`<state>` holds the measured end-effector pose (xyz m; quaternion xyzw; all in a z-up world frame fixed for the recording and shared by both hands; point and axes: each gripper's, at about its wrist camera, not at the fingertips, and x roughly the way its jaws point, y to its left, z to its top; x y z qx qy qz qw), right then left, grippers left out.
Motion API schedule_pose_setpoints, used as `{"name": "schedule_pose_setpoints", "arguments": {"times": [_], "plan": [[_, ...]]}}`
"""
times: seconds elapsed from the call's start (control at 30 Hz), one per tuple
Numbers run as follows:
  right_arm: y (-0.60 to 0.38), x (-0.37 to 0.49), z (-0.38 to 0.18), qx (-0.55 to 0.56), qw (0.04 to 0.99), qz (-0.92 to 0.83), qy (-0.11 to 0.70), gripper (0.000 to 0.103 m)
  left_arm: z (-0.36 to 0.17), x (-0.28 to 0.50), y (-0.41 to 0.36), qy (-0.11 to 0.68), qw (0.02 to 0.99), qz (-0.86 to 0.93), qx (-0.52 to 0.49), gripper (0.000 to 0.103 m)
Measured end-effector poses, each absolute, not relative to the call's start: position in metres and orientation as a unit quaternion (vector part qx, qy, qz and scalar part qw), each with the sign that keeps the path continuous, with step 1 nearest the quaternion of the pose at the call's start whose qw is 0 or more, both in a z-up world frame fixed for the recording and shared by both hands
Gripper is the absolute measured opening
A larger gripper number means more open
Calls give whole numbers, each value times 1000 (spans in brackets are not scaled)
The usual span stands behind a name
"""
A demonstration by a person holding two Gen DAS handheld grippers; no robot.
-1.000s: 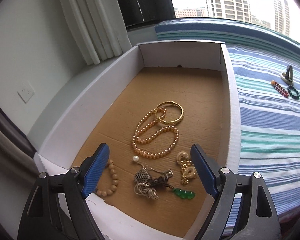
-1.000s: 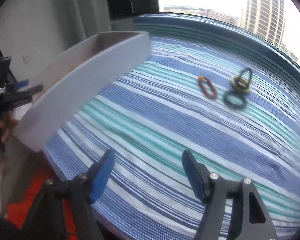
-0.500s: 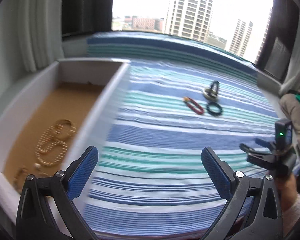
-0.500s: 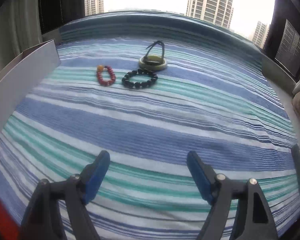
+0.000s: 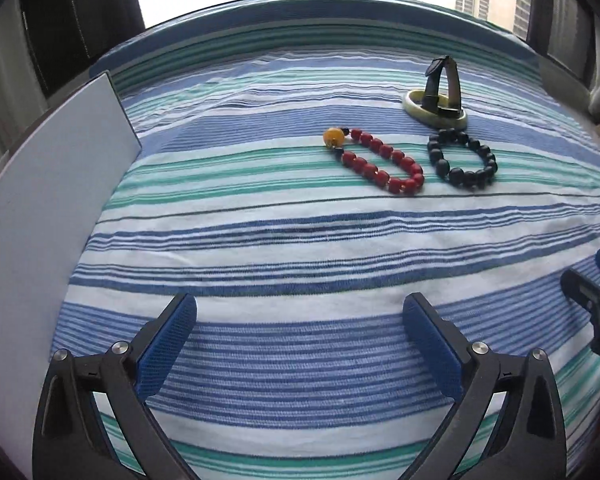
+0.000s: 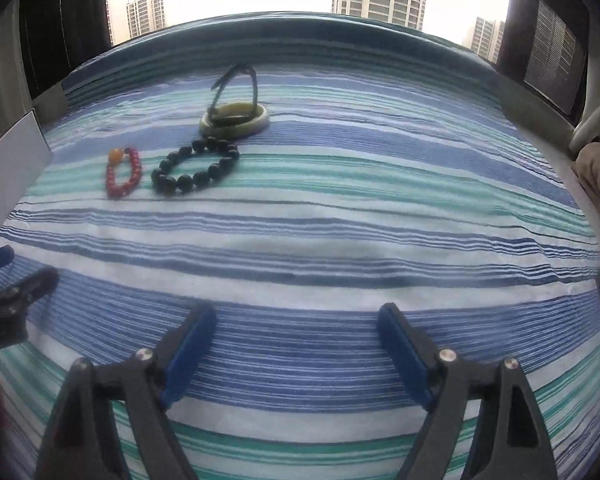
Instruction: Organize jewelry
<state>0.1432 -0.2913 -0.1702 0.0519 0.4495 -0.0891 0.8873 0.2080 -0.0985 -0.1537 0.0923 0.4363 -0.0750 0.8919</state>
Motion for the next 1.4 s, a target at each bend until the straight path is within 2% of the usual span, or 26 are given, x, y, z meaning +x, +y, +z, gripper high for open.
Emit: {"name": "schedule_pose_setpoints", "arguments": {"times": [0.17, 1.4], "plan": [[-292, 144, -171, 53, 886, -92, 451, 91, -158, 219, -85, 456, 883, -101, 39, 103], [-292, 143, -170, 53, 886, -92, 451, 91, -159, 216, -90, 459, 881, -101, 50, 103]]}}
